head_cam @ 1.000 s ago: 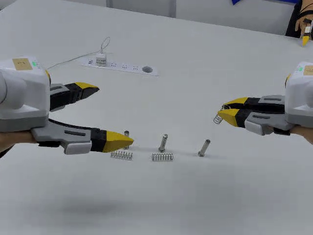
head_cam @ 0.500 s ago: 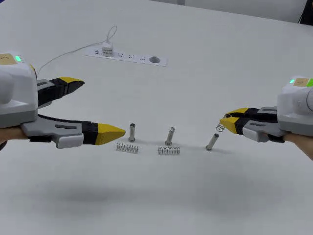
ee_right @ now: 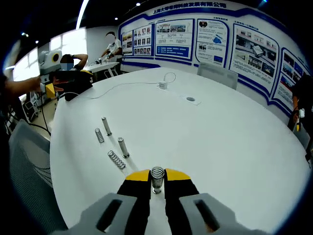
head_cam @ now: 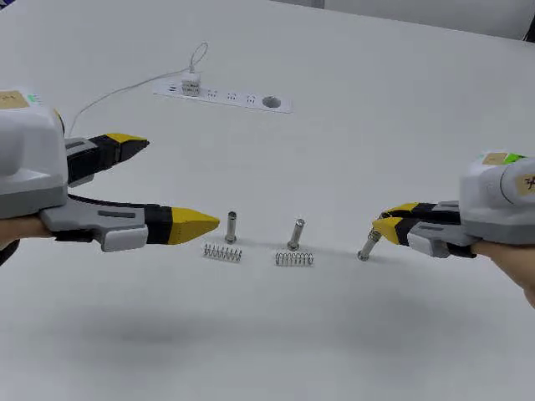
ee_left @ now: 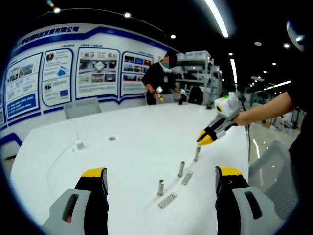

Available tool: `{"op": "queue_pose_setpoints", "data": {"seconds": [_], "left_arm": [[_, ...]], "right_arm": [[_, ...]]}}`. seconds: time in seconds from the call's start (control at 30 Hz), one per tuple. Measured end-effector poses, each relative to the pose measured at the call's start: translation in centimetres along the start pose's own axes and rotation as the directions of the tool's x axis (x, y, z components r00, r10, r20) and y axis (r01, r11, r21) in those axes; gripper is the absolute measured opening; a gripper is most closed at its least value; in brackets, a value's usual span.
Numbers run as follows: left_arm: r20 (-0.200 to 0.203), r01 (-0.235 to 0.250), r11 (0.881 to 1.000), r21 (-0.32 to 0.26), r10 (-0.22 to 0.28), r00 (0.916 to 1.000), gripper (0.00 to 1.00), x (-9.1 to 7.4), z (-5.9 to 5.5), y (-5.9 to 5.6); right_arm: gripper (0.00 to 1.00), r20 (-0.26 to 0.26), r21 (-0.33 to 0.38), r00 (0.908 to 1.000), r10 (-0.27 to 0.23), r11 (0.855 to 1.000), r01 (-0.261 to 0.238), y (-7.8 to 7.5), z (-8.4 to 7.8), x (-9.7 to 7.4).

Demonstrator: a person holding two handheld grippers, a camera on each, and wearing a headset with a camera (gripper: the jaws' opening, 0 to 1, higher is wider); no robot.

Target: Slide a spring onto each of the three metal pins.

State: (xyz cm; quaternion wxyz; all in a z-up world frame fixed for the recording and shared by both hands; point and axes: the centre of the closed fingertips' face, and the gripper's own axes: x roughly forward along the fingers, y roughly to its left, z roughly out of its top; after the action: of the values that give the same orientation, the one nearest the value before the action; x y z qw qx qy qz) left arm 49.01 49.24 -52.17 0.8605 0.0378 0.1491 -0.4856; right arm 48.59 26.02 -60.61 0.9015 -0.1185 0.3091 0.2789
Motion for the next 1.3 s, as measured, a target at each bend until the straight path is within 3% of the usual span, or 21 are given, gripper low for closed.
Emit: {"op": "queue_pose_setpoints", "data": {"seconds": [0.17, 0.73, 1.17, 1.3], "left_arm": [[0.001, 0.005, 1.000, -0.004, -0.005, 1.0000, 0.93, 0.2, 0.1, -0.2], [-0.012, 0.018, 1.000, -0.011, -0.018, 0.9998, 0.92, 0.6, -0.4, -0.2], [-0.014, 0.019, 1.000, -0.019, -0.019, 0.9997, 0.92, 0.5, -0.6, -0.1], [-0.016, 0.024, 1.000, -0.019, -0.024, 0.9996, 0.92, 0.6, -0.6, -0.2]], "right_arm": [[0.11, 0.007, 0.042, 0.9999, -0.010, 0.999, 0.010, 0.0, -0.4, 0.8], [0.11, -0.030, 0.018, 0.9992, -0.028, 0.999, 0.029, 0.2, -1.4, 3.0], [0.11, -0.048, 0.027, 0.9982, -0.036, 0.999, 0.037, -0.1, -2.0, 3.3], [0.12, -0.032, 0.056, 0.9994, -0.015, 0.998, 0.017, 0.1, -1.6, 3.0]]}}
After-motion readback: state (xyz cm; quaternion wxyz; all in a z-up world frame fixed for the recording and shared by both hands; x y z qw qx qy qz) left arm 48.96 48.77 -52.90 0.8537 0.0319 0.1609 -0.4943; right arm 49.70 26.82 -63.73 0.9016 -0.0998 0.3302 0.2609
